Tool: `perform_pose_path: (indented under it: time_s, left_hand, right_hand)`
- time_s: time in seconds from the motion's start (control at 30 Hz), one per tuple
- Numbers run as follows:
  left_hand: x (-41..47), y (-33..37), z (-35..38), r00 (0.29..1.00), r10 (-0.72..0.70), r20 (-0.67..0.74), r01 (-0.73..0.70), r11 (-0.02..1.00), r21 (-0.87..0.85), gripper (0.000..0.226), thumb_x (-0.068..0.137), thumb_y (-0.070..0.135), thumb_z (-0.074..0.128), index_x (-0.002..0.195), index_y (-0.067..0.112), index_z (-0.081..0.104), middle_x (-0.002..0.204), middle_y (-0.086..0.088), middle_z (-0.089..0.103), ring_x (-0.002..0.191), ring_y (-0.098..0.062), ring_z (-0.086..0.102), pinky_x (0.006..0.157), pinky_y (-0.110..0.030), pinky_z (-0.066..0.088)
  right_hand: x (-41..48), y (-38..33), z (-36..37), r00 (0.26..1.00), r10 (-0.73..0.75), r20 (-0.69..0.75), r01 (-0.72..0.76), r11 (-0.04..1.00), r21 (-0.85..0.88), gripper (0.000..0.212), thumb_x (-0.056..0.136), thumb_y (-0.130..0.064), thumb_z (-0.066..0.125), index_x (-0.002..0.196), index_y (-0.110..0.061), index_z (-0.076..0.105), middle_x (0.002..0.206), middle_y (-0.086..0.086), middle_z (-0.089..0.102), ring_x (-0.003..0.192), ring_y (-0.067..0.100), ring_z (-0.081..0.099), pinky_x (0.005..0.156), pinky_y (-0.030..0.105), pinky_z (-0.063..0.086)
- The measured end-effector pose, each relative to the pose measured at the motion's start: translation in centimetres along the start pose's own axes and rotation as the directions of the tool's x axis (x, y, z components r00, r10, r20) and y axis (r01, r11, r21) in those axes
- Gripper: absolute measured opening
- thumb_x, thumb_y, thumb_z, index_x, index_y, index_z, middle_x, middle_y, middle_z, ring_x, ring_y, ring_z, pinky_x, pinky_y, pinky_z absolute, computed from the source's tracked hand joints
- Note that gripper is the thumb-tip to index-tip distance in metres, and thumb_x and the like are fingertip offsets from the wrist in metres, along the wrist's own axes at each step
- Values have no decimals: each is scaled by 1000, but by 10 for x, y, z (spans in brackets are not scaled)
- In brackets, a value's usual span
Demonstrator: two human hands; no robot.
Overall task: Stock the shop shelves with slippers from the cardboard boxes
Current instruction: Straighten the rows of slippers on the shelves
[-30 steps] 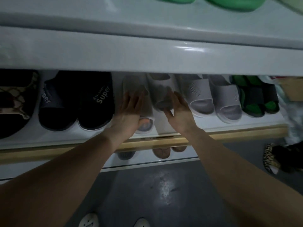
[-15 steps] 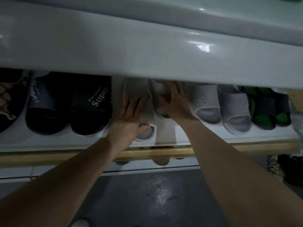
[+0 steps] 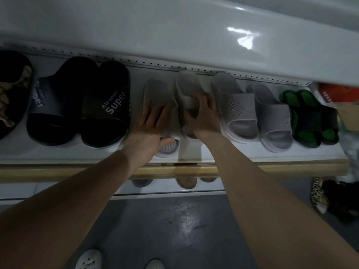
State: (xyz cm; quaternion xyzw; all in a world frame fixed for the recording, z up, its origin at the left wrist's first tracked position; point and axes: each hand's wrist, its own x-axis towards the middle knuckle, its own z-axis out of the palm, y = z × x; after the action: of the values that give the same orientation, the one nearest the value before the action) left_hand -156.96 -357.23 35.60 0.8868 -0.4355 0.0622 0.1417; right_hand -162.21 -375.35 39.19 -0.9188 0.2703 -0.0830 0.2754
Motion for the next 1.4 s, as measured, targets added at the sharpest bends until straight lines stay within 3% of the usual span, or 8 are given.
perform_pose_path:
  time_s: [0.13,0.27,0.5,0.63,0.83,1.03,1.3,1.4]
  left_hand:
    - [-3,4,-9,999,-16,-50,13,998,-58,93,75,40,74,151,10,28,153,-17,32,145,-44,16,119,-47,17]
    - [-18,19,-15,997,-70,-26,69,997,-37,101,75,54,63,154,11,18,159,-20,15,147,-43,8,118,-49,11]
    - [-12,21,-7,993,-105,45,107,993,-48,108,74,56,66,154,9,12,161,-18,10,147,-44,1,119,-53,14]
    - [-7,14,-6,996,-57,67,62,995,-72,103,74,57,55,154,8,13,161,-17,12,147,-43,1,118,-47,13]
    - [20,-3,1,993,-44,106,52,996,-77,101,76,42,75,153,7,20,159,-18,16,146,-45,8,117,-47,14]
    - [35,-6,2,989,-24,148,29,999,-31,85,86,49,52,151,2,24,155,-24,24,142,-52,14,115,-57,22]
    - [35,-5,3,989,-32,146,42,997,-65,78,91,50,31,152,3,18,159,-21,15,146,-47,4,119,-48,4]
    - [37,-3,0,986,-60,156,76,992,-101,82,88,56,23,153,7,13,161,-17,10,146,-46,-2,121,-49,7]
  right_hand:
    - [-12,1,-2,1000,7,9,-7,1000,18,56,88,-44,61,138,-37,36,157,-5,18,126,36,47,99,44,44]
    - [-20,4,-5,999,19,51,-18,1000,-10,56,89,-41,60,139,-37,35,158,-4,16,126,37,46,99,42,44]
    - [-27,6,-2,998,20,55,-23,999,47,58,90,-42,57,141,-39,31,160,-9,10,128,35,43,101,46,42]
    - [-31,10,9,999,-38,-19,40,990,139,60,89,-36,58,142,-34,31,161,-5,10,135,35,36,104,49,40]
    - [-22,15,12,1000,-29,12,28,995,101,78,84,-22,68,150,-27,26,164,3,3,143,37,25,113,48,31]
    - [-10,15,6,999,-12,39,8,995,96,81,83,-17,70,150,-28,27,164,0,0,145,35,23,115,44,30]
    - [-9,13,0,1000,-9,23,7,996,92,70,86,-30,65,147,-32,30,163,-4,4,139,36,33,110,46,35]
    - [-10,13,0,999,2,38,-4,998,65,74,85,-27,68,147,-33,29,163,-5,3,137,36,35,109,44,38]
